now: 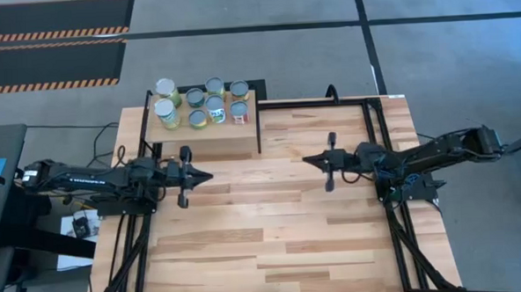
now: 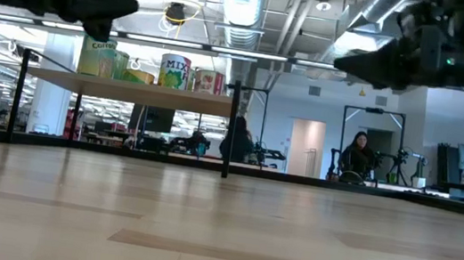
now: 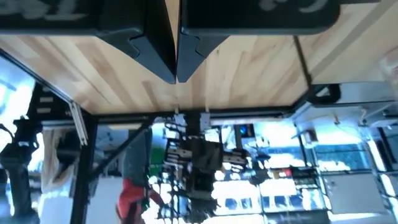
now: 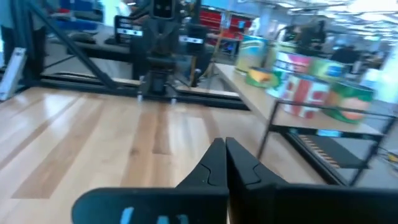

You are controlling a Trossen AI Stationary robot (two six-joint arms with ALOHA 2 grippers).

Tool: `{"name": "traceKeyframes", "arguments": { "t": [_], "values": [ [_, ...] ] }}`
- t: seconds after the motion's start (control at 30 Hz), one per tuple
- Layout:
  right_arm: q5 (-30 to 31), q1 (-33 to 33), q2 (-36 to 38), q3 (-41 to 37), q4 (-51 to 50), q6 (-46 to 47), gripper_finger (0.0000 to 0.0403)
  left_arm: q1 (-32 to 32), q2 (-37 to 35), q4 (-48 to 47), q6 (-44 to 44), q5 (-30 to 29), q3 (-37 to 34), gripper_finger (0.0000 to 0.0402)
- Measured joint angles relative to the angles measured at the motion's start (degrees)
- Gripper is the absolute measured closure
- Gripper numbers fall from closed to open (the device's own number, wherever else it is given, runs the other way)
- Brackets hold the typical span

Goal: Pick and place cans onto a shelf
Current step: Return to Home Position

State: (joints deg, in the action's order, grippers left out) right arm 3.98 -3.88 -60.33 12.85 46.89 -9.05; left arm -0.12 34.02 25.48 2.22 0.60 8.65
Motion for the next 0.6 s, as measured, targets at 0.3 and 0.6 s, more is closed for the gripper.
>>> {"name": "traceKeyframes", "arguments": {
  "t": [0.3,0.6],
  "values": [
    [7.3,0.0,16.4,-8.8,-7.2,0.1,0.04,3.6,-15.7,-10.8,-1.3,-1.3,-5.0,0.0397],
    [9.4,-0.4,29.5,-12.4,-16.1,0.1,0.04,7.2,-31.0,-28.5,-2.3,-1.4,-5.0,0.0397]
  ]
}}
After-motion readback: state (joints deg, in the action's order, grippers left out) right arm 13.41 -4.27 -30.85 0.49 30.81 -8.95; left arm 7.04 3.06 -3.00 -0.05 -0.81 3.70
